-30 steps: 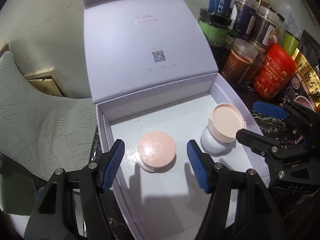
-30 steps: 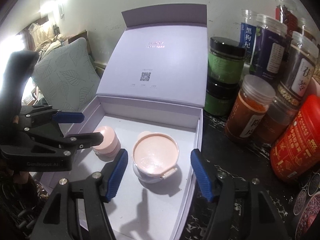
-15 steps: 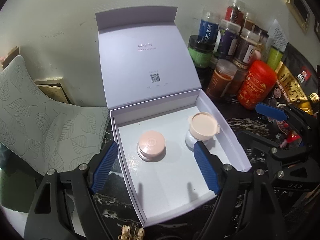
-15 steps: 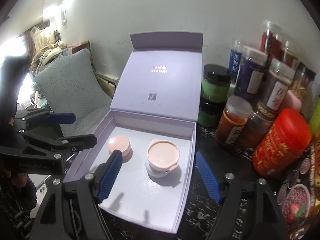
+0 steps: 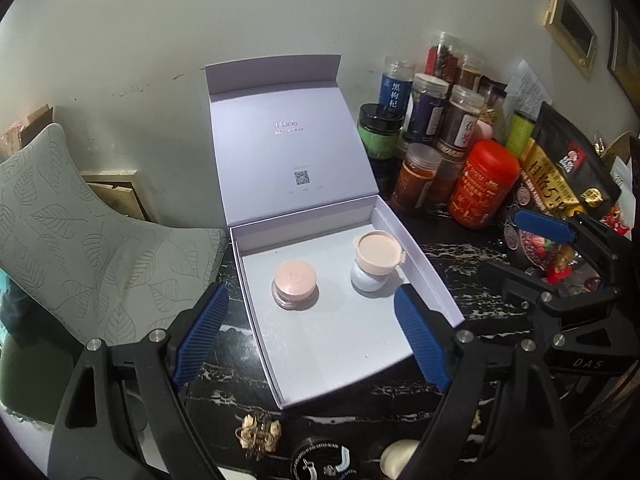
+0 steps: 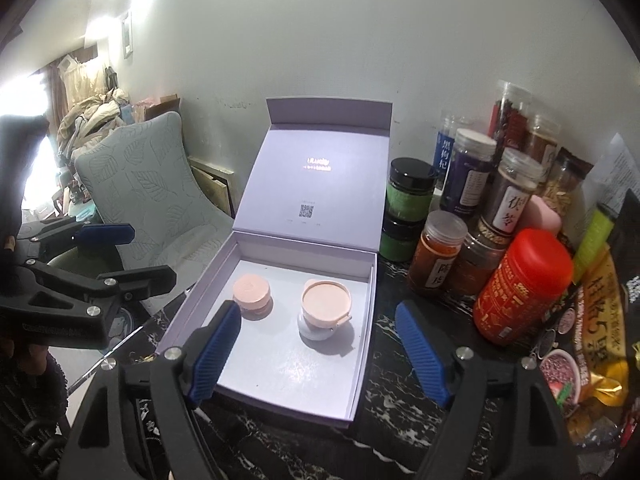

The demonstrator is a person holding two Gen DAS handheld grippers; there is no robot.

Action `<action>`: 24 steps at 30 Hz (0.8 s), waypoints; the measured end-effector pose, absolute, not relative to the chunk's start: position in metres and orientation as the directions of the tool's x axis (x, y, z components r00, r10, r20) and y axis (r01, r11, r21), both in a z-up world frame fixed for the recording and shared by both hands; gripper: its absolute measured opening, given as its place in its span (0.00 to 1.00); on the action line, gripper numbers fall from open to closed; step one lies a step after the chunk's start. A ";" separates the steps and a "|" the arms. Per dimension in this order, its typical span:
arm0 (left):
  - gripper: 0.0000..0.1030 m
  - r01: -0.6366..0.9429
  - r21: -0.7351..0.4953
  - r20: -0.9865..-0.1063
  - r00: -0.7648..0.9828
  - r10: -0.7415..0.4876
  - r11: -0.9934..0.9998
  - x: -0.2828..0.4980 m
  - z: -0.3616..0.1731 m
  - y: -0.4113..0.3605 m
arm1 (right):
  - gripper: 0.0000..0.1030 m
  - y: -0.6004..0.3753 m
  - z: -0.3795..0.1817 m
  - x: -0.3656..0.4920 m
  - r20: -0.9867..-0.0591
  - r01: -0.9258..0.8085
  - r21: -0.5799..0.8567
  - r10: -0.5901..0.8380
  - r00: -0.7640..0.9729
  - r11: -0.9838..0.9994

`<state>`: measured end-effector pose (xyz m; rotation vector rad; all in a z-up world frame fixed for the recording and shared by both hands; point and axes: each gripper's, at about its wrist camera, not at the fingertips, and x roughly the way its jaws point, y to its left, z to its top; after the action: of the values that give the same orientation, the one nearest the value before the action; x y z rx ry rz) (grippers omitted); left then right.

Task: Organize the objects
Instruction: 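Raise both tools out of the white box and back over the table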

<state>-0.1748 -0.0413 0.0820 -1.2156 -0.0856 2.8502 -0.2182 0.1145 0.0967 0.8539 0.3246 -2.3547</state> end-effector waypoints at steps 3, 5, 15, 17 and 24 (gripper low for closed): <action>0.83 -0.013 -0.069 -0.713 -0.698 0.058 -0.998 -0.164 0.089 -0.041 | 0.79 0.117 0.104 -0.208 -0.637 0.612 -0.028 -0.458 -0.620 -0.790; 0.85 -0.008 -0.069 -0.705 -0.707 0.054 -0.998 -0.156 0.094 -0.041 | 0.79 0.119 0.109 -0.201 -0.633 0.608 -0.032 -0.454 -0.627 -0.794; 0.90 0.005 -0.055 -0.681 -0.732 0.033 -0.998 -0.122 0.108 -0.042 | 0.82 0.125 0.121 -0.173 -0.617 0.596 -0.045 -0.447 -0.648 -0.802; 0.90 0.007 -0.058 -0.678 -0.734 0.034 -0.998 -0.115 0.109 -0.043 | 0.82 0.126 0.122 -0.167 -0.614 0.593 -0.049 -0.445 -0.653 -0.803; 0.90 0.002 -0.058 -0.673 -0.739 0.037 -0.998 -0.094 0.113 -0.041 | 0.84 0.131 0.125 -0.144 -0.608 0.594 -0.053 -0.446 -0.657 -0.802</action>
<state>-0.0936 -0.0414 0.1126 -1.1279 -0.0852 2.9108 -0.1438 0.1310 0.1248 0.7936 0.3325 -2.4070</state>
